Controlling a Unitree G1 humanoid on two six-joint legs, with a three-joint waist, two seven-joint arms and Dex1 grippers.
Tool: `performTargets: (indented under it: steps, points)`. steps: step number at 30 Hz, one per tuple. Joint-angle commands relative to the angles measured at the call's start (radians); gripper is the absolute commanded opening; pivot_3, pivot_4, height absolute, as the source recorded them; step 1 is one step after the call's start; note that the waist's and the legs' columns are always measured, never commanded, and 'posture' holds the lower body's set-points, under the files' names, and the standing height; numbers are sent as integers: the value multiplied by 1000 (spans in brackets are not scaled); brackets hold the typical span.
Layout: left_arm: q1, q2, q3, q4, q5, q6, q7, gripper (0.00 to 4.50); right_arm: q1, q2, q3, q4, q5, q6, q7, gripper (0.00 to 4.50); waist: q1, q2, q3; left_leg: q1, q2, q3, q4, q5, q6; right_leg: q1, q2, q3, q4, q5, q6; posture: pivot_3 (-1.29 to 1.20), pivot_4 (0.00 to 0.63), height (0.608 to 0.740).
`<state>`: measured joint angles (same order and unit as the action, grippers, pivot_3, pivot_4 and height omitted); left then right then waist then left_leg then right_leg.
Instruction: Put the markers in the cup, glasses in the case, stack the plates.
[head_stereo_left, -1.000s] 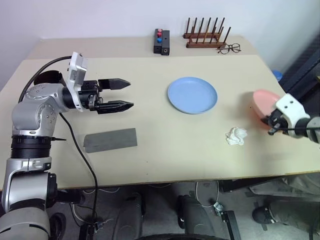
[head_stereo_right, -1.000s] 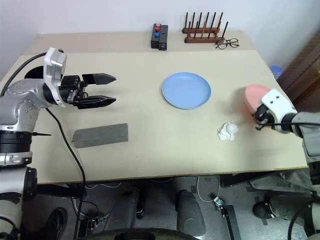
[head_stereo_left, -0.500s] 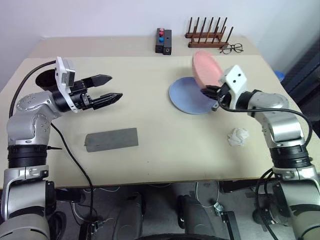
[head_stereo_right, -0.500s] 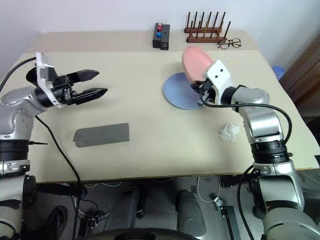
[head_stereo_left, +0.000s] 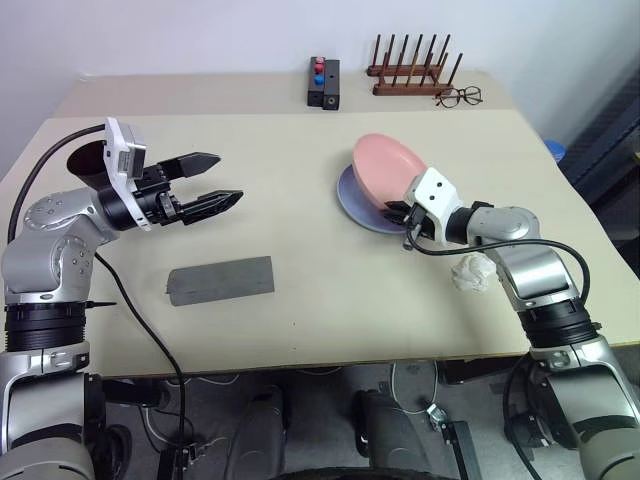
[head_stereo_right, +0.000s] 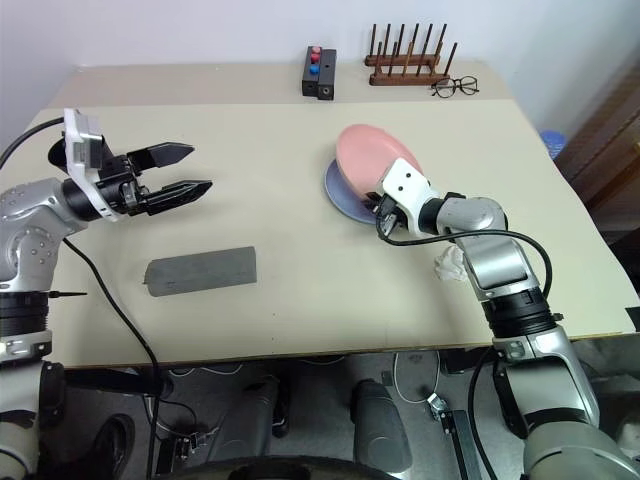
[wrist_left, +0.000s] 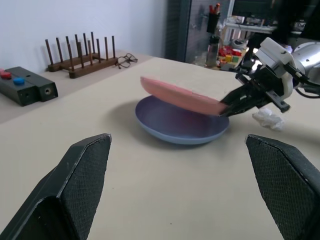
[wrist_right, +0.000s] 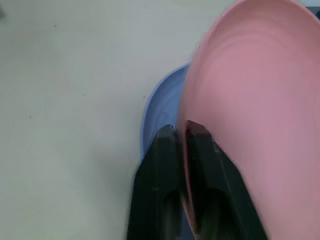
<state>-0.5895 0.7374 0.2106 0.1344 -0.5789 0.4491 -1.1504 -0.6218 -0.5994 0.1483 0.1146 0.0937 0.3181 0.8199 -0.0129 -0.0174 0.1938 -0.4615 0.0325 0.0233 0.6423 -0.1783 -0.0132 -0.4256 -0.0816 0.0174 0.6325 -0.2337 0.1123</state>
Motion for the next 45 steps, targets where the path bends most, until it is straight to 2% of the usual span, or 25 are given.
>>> performTargets:
  steps: [1, 5, 10, 14, 18, 20, 32, 35, 42, 43, 45]
  points:
    - [-25, 12, 6, -16, -8, -5, -9, 4500, -33, 5, -68, -40, 28, -1, -25, 2475, 0, 0, 0, 0, 0, 0, 0, 0, 0, 0, 0, 0, 0, 0, 0, 0, 150, 740]
    - [-27, 12, 4, -14, -13, 2, -19, 4500, -11, -26, -140, -75, 92, 34, 1, 4447, 2, 0, 0, 0, 0, 0, 0, 0, 0, 0, 0, 0, 0, 0, 0, 0, 150, 740]
    - [6, 23, 23, -71, -94, 82, -78, 4500, 80, -108, -271, -216, 276, 275, 73, 4447, 4, 0, 0, 0, 0, 0, -1, 0, 0, 0, 0, 0, 0, 0, 0, 0, 150, 740]
    - [54, 51, -1, -132, -123, 130, -138, 4500, 241, -286, -282, -282, 285, 425, 130, 4447, 4, 0, 0, 0, 0, 0, -2, 0, 0, 1, -1, 0, -2, 0, -1, 0, 150, 740]
    - [60, 39, -20, -136, -97, 88, -154, 4500, 298, -365, -306, -278, 294, 513, 118, 4447, -5, 0, 0, 2, 1, 1, -2, 0, 0, 0, -1, 0, -2, 1, -3, 0, 150, 740]
    - [49, 33, -34, -118, -85, 71, -157, 4500, 336, -403, -289, -252, 251, 487, 109, 4447, -2, 1, -1, 2, 1, 1, -2, 0, 0, 0, -1, 0, -2, 1, -3, 0, 150, 740]
    - [35, 31, -48, -83, -62, 30, -173, 4500, 373, -381, -225, -149, 175, 396, 66, 4447, 1, 1, -1, 1, 1, 2, -3, 0, 0, -1, -1, 1, -3, 1, -3, 0, 150, 740]
    - [41, 35, -45, -84, -60, 22, -170, 4500, 350, -362, -217, -106, 172, 396, 56, 3617, 0, 1, -1, 1, 1, 2, -3, 0, 0, -1, -1, 1, -3, 1, -3, 0, 150, 740]
    - [42, 37, -41, -76, -58, 16, -165, 4500, 318, -335, -224, -91, 179, 382, 51, 163, 1, 1, -1, 1, 1, 2, -3, 0, 0, -1, -1, 1, -3, 1, -3, 0, 150, 740]
    - [42, 37, -40, -74, -57, 14, -164, 4500, 306, -331, -237, -93, 190, 388, 53, 27, 0, 1, -1, 1, 1, 2, -3, 0, 0, -1, -1, 1, -3, 1, -3, 0, 150, 740]
    - [42, 36, -38, -71, -55, 10, -162, 4500, 288, -331, -257, -96, 205, 396, 57, 27, 1, 1, -1, 1, 1, 2, -3, 0, 0, -1, -1, 1, -3, 1, -3, 0, 150, 740]
